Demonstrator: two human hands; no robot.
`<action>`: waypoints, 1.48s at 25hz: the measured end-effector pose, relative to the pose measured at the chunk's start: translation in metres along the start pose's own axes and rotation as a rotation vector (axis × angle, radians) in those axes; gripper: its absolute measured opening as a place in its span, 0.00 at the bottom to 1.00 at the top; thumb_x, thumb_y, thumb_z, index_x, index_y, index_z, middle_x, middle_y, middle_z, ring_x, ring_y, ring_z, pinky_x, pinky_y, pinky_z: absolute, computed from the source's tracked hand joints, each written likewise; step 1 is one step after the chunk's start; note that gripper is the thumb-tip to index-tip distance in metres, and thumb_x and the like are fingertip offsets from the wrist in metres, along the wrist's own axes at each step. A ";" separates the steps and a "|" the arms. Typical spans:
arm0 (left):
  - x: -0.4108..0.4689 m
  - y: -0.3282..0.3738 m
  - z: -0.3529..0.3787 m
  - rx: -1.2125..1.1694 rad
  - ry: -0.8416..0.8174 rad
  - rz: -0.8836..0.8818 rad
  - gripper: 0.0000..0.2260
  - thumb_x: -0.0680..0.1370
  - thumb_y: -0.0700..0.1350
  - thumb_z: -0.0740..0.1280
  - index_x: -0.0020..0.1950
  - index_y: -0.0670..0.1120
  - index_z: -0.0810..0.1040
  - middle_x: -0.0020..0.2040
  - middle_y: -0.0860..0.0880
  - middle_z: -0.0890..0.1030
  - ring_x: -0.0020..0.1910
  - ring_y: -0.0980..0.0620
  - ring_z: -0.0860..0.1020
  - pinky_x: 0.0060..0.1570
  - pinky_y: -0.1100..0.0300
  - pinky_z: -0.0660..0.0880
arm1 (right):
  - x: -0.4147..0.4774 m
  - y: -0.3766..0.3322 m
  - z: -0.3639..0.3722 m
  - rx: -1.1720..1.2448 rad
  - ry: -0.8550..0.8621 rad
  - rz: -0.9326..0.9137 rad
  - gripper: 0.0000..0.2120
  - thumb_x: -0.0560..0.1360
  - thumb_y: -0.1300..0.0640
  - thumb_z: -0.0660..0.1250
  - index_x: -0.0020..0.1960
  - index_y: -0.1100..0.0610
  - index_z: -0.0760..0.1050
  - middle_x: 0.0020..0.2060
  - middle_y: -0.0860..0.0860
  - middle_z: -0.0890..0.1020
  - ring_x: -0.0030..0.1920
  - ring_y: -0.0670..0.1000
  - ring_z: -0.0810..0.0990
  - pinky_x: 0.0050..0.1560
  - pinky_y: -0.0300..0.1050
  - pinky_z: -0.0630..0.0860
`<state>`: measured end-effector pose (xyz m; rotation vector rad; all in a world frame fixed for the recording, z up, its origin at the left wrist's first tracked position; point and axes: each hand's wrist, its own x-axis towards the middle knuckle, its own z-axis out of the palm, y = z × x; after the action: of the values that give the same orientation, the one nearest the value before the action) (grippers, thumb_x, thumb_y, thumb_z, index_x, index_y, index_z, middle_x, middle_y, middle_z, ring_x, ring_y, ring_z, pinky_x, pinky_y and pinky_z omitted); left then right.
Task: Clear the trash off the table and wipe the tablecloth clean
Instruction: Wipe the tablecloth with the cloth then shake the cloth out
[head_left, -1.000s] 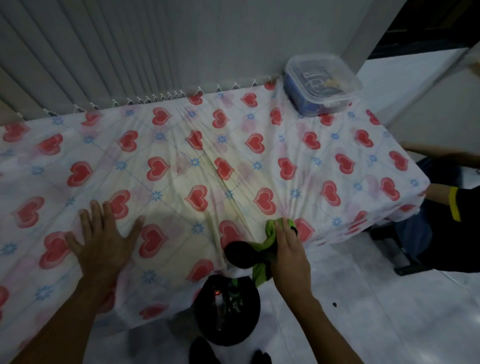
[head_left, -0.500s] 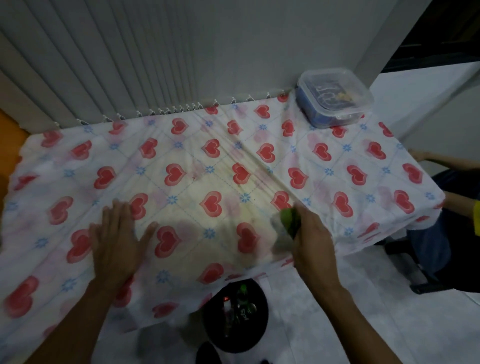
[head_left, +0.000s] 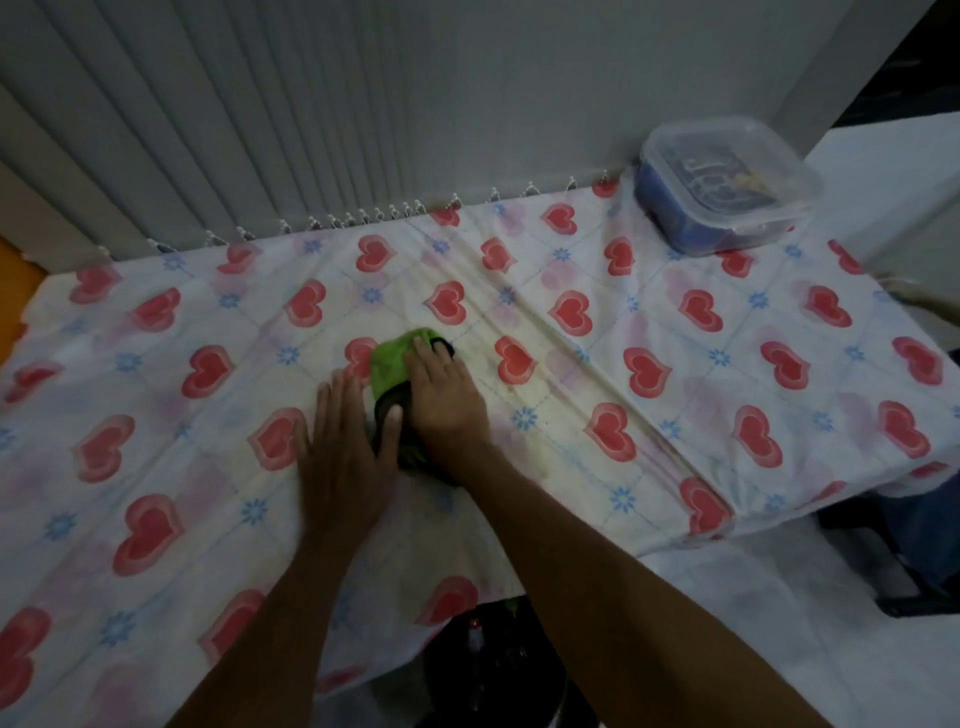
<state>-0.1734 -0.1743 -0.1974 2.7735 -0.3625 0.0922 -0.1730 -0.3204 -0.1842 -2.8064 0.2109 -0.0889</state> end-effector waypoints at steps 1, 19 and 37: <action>0.000 0.001 -0.002 -0.016 0.001 0.003 0.33 0.83 0.65 0.47 0.82 0.46 0.59 0.83 0.46 0.60 0.82 0.46 0.58 0.78 0.41 0.55 | 0.002 0.012 -0.003 -0.025 0.035 -0.013 0.28 0.81 0.50 0.50 0.77 0.63 0.65 0.77 0.60 0.64 0.78 0.60 0.60 0.79 0.57 0.56; 0.004 0.018 -0.011 0.235 -0.084 -0.026 0.44 0.75 0.75 0.52 0.81 0.47 0.60 0.82 0.45 0.60 0.82 0.44 0.59 0.76 0.37 0.59 | -0.070 0.340 -0.117 -0.227 0.179 0.513 0.31 0.75 0.60 0.69 0.76 0.62 0.65 0.77 0.59 0.65 0.72 0.62 0.69 0.75 0.59 0.62; 0.005 0.015 -0.012 0.194 -0.105 -0.025 0.43 0.76 0.76 0.51 0.82 0.48 0.56 0.83 0.46 0.57 0.83 0.45 0.55 0.77 0.37 0.57 | 0.046 0.135 -0.083 0.006 0.013 -0.135 0.26 0.83 0.44 0.56 0.79 0.49 0.60 0.78 0.53 0.65 0.77 0.59 0.64 0.73 0.62 0.64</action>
<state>-0.1723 -0.1850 -0.1804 2.9818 -0.3623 -0.0261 -0.1531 -0.4796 -0.1477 -2.8123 0.0234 -0.1382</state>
